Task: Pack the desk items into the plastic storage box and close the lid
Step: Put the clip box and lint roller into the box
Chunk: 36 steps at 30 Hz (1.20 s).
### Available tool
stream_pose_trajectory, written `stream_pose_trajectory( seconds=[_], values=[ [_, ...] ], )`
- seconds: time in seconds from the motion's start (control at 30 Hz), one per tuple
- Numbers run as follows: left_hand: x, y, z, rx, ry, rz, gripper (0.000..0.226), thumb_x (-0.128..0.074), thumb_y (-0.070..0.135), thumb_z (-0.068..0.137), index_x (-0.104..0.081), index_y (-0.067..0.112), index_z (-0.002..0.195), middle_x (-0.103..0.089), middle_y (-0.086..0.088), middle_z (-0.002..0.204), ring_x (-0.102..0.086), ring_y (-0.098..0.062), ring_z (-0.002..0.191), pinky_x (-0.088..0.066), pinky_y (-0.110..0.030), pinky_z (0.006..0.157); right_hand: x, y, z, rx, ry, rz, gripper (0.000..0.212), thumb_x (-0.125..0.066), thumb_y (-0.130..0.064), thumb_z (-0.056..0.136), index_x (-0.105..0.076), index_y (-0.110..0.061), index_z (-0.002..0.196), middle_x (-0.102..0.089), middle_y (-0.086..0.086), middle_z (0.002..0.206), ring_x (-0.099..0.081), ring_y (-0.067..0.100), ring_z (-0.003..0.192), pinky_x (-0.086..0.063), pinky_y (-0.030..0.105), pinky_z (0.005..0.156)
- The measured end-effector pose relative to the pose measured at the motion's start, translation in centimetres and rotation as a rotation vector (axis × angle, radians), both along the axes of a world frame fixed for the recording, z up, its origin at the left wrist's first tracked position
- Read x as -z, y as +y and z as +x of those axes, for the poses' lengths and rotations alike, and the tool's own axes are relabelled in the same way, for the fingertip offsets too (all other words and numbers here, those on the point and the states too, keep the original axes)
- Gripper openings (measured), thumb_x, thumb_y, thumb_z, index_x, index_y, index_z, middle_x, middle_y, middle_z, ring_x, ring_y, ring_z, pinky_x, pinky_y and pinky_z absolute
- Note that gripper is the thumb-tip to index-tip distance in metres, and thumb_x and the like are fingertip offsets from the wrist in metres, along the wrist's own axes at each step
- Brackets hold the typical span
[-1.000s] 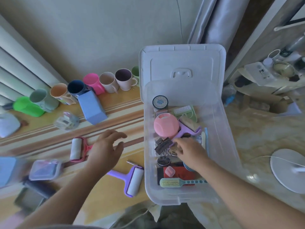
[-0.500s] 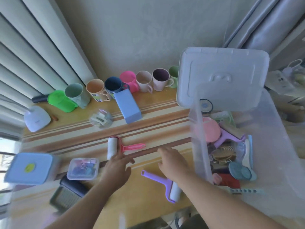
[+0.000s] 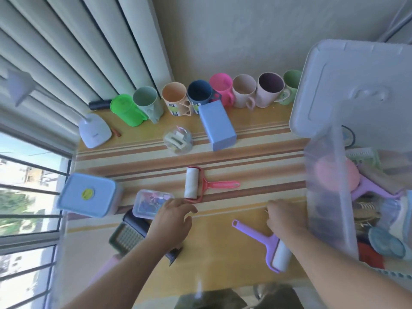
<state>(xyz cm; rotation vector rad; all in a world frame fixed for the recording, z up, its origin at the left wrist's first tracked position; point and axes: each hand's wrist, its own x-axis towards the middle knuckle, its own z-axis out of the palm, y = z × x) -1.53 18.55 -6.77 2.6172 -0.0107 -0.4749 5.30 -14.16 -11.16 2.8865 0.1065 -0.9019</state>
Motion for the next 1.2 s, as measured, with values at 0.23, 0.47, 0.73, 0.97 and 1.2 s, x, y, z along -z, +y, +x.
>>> stream_pose_trajectory(
  seconds=[0.23, 0.47, 0.73, 0.97, 1.2],
  values=[
    [-2.1, 5.4, 0.3, -0.219, -0.218, 0.069, 0.031, -0.077, 0.009, 0.081, -0.078, 0.027, 0.105, -0.070, 0.005, 0.109, -0.061, -0.028, 0.105, -0.047, -0.038, 0.090, -1.2, 4.8, 1.6, -0.084, -0.107, 0.273, 0.018, -0.058, -0.023, 0.097, -0.066, -0.029, 0.112, -0.055, -0.002, 0.114, -0.069, 0.030, 0.092, -0.048, 0.034, 0.065],
    [-1.1, 9.4, 0.9, -0.052, 0.175, 0.256, 0.107, -0.064, 0.083, 0.058, -0.025, 0.055, 0.154, -0.033, 0.008, 0.158, -0.029, -0.031, 0.144, -0.030, -0.053, 0.118, -3.0, 6.1, 0.9, -0.073, 0.040, 0.486, 0.014, -0.054, -0.028, 0.101, -0.067, -0.031, 0.105, -0.057, -0.008, 0.100, -0.061, 0.021, 0.091, -0.054, 0.040, 0.079],
    [-1.1, 8.1, 8.6, 0.303, 0.576, 0.427, 0.124, -0.068, 0.090, 0.040, -0.026, 0.057, 0.152, -0.045, 0.009, 0.145, -0.040, -0.025, 0.133, -0.036, -0.045, 0.107, -4.6, 4.6, -0.2, 0.023, 0.008, 0.567, 0.020, -0.055, -0.029, 0.100, -0.068, -0.038, 0.111, -0.058, -0.017, 0.097, -0.059, 0.007, 0.091, -0.052, 0.033, 0.080],
    [-2.5, 5.9, 20.6, -0.169, -0.139, 0.123, 0.048, -0.076, 0.048, 0.080, -0.056, 0.036, 0.121, -0.052, -0.004, 0.128, -0.054, -0.035, 0.120, -0.050, -0.044, 0.094, -5.5, 4.4, 0.6, 0.061, -0.059, 0.593, 0.009, -0.054, -0.030, 0.101, -0.059, -0.033, 0.094, -0.055, -0.015, 0.090, -0.056, 0.007, 0.086, -0.052, 0.033, 0.078],
    [1.9, 3.1, 24.3, -0.047, 0.198, 0.318, 0.111, -0.085, 0.043, 0.070, -0.013, 0.047, 0.154, -0.018, -0.011, 0.156, -0.033, -0.047, 0.134, -0.044, -0.052, 0.108, -7.3, 3.6, 0.5, 0.159, -0.236, 0.750, 0.023, -0.059, -0.022, 0.103, -0.071, -0.036, 0.116, -0.063, -0.017, 0.099, -0.061, 0.004, 0.092, -0.053, 0.033, 0.081]
  ],
)
